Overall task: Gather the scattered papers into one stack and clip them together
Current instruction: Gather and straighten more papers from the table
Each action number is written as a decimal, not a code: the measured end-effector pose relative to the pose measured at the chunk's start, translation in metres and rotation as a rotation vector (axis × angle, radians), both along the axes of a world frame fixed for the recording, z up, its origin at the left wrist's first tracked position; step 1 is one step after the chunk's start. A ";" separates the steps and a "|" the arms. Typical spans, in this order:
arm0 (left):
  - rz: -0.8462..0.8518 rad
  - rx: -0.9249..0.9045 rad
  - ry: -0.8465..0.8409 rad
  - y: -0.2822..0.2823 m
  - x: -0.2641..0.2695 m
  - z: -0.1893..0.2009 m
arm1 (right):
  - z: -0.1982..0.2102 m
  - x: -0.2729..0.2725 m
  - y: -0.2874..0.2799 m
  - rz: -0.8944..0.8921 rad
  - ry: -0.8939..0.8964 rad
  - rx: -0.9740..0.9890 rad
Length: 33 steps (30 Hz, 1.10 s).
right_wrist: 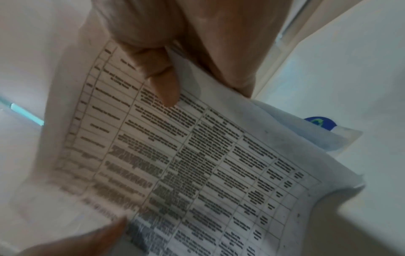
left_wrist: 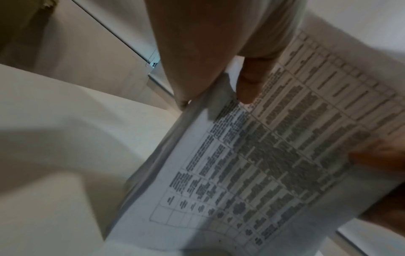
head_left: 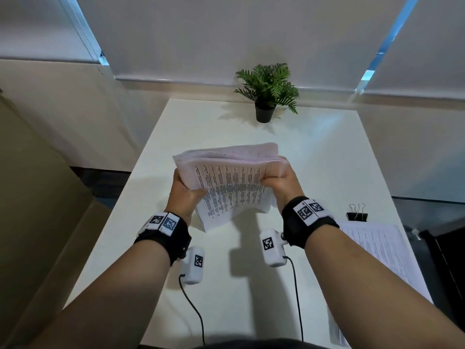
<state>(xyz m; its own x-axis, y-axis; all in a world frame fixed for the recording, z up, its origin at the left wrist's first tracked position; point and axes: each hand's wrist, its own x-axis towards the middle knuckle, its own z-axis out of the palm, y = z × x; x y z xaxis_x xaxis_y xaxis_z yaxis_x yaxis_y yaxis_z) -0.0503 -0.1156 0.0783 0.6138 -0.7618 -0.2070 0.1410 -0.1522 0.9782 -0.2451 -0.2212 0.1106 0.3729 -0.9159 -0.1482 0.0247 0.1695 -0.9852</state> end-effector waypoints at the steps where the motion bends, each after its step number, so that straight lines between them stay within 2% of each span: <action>1: -0.016 0.007 -0.021 -0.002 -0.003 -0.001 | -0.001 0.001 0.001 0.011 0.047 -0.007; 4: 0.029 0.076 -0.224 -0.011 -0.005 0.013 | 0.006 0.007 0.003 -0.025 0.090 -0.115; 6: 0.049 0.084 -0.508 -0.016 0.003 0.032 | 0.019 0.011 0.000 -0.139 0.262 -0.499; 8: -0.064 0.024 -0.854 -0.021 0.008 0.051 | 0.031 0.017 -0.004 -0.157 0.599 -0.935; 9: -0.140 -0.011 -0.998 -0.025 0.010 0.057 | 0.039 0.021 -0.004 -0.066 0.751 -0.988; 10: -0.197 -0.038 -1.111 -0.027 0.010 0.063 | 0.043 0.025 -0.003 0.061 0.840 -0.942; 12: -0.178 -0.109 -1.229 -0.031 0.009 0.067 | 0.043 0.027 0.001 0.195 0.814 -0.794; 13: -0.087 -0.118 -1.212 -0.032 0.008 0.065 | 0.038 0.027 0.001 0.142 0.711 -0.719; 14: 0.023 -0.075 -1.113 -0.032 0.007 0.058 | 0.032 0.025 0.001 0.031 0.593 -0.622; 16: 0.201 0.126 -0.725 -0.026 0.003 0.044 | 0.022 0.020 -0.002 -0.204 0.364 -0.360; 18: 0.300 0.307 -0.248 -0.019 -0.003 0.028 | 0.012 0.014 -0.001 -0.271 0.193 -0.132; 19: 0.316 0.336 -0.028 -0.015 -0.007 0.025 | 0.008 0.011 0.001 -0.268 0.119 -0.044; 21: 0.299 0.207 0.365 -0.014 -0.013 0.016 | 0.000 0.007 0.007 -0.246 -0.032 0.092; 22: 0.290 0.098 0.504 -0.015 -0.016 0.015 | -0.004 0.006 0.010 -0.229 -0.104 0.143; 23: 0.293 0.018 0.567 -0.016 -0.018 0.014 | -0.008 0.005 0.013 -0.217 -0.150 0.170; 24: 0.305 -0.011 0.542 -0.017 -0.018 0.013 | -0.013 0.003 0.013 -0.222 -0.154 0.164; 25: 0.315 -0.016 0.440 -0.018 -0.018 0.015 | -0.015 0.001 0.011 -0.244 -0.123 0.128; 27: 0.322 -0.004 0.098 -0.015 -0.016 0.019 | -0.014 -0.008 0.002 -0.291 0.010 0.013; 29: 0.275 -0.024 -0.131 -0.010 -0.014 0.021 | -0.010 -0.016 -0.008 -0.194 0.200 -0.144; 31: 0.199 -0.064 -0.205 -0.005 -0.015 0.022 | -0.005 -0.019 -0.014 -0.016 0.360 -0.208; 33: 0.151 -0.077 -0.255 -0.003 -0.018 0.022 | 0.001 -0.018 -0.015 0.106 0.351 -0.148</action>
<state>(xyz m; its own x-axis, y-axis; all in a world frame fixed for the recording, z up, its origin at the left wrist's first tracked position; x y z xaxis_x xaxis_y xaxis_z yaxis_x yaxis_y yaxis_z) -0.0681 -0.1190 0.1008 0.7462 -0.6653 0.0230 -0.0951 -0.0723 0.9928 -0.2631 -0.2362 0.1118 0.4165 -0.8962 -0.1527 -0.3279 0.0086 -0.9447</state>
